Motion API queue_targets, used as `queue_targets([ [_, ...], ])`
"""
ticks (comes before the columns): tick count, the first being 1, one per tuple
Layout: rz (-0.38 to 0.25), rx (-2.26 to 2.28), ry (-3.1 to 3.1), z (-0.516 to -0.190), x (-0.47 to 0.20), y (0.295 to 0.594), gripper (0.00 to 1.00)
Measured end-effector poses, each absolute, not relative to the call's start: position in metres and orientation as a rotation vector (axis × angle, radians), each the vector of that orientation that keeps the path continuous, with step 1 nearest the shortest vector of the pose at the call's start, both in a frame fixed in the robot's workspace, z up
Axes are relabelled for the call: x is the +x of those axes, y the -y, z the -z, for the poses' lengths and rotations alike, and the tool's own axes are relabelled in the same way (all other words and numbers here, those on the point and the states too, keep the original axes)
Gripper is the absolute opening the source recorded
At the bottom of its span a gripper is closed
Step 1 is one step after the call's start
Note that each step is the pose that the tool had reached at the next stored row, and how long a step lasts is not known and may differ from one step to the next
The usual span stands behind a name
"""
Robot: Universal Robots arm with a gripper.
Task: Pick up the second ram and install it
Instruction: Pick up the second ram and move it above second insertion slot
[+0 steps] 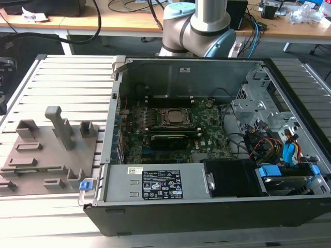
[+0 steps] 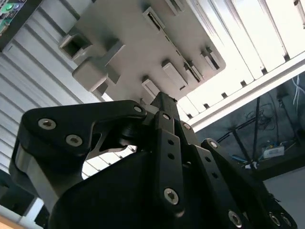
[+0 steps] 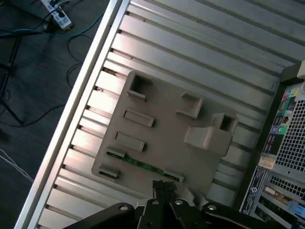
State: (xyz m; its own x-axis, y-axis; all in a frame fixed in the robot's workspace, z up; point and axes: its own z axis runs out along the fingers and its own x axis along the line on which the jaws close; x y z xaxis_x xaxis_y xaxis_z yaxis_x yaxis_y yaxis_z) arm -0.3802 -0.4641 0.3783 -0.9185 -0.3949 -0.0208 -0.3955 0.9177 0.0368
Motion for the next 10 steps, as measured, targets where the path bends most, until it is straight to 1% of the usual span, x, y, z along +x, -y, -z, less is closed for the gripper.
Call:
queue_targets([
  [10,-0.065,-1.015,-2.964,-0.3783,-0.3802,0.4641,0.11],
])
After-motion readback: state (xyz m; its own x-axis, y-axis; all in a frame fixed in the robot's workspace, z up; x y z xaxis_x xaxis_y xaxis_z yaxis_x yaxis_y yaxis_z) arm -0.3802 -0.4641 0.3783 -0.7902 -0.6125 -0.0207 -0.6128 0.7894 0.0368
